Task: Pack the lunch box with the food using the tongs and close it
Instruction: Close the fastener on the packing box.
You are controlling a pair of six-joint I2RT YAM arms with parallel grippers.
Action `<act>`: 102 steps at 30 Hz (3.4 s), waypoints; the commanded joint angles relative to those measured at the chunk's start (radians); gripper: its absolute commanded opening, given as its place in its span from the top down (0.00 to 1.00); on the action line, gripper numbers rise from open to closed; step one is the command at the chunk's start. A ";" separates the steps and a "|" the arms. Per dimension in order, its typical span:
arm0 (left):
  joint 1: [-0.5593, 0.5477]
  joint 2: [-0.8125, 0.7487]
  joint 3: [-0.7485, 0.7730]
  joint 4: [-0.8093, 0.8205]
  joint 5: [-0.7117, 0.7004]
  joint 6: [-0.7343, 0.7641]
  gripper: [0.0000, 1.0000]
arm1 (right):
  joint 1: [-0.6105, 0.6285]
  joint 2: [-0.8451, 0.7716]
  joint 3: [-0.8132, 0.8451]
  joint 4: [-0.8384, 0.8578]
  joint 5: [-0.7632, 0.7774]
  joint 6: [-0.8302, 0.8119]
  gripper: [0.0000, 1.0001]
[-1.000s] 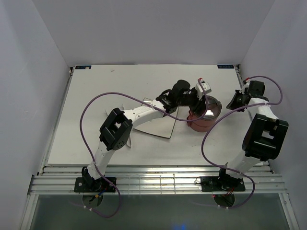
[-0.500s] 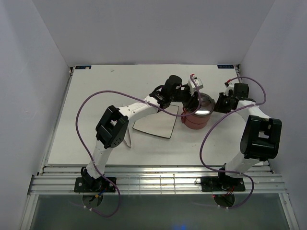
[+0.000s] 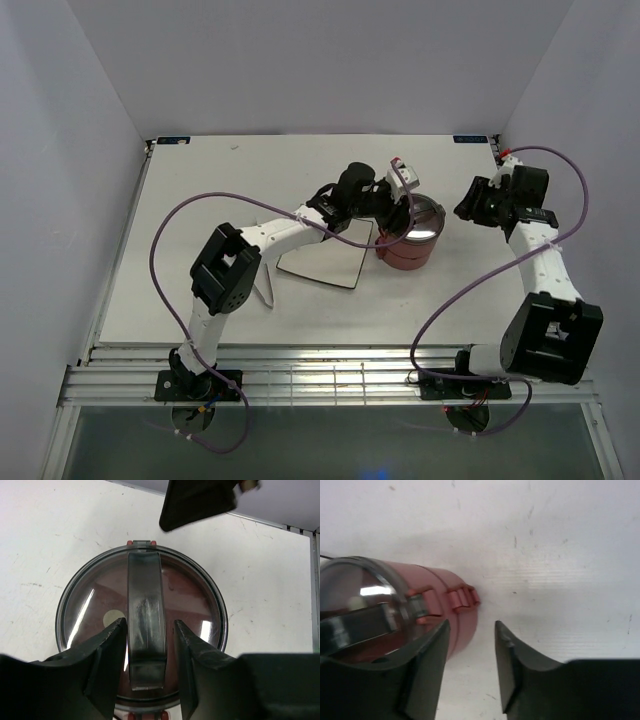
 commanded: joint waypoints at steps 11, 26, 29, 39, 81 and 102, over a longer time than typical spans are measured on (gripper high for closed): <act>0.039 -0.182 -0.110 -0.119 -0.040 -0.020 0.33 | -0.003 -0.206 -0.089 0.425 -0.550 -0.312 0.33; 0.086 -0.351 -0.331 0.019 -0.151 -0.374 0.38 | -0.012 0.145 0.183 -0.166 -0.997 -0.915 0.16; 0.086 -0.317 -0.328 0.010 -0.148 -0.382 0.39 | -0.012 0.182 0.202 -0.201 -0.998 -0.990 0.15; 0.086 -0.228 -0.297 0.014 -0.119 -0.414 0.41 | 0.014 0.240 0.237 -0.261 -0.953 -1.041 0.18; 0.155 -0.193 -0.196 -0.007 -0.371 -0.370 0.41 | 0.169 -0.082 0.108 0.096 -0.444 -0.519 0.26; 0.158 -0.029 -0.009 0.018 -0.213 -0.423 0.51 | 0.276 0.024 0.066 -0.018 -0.275 -0.604 0.52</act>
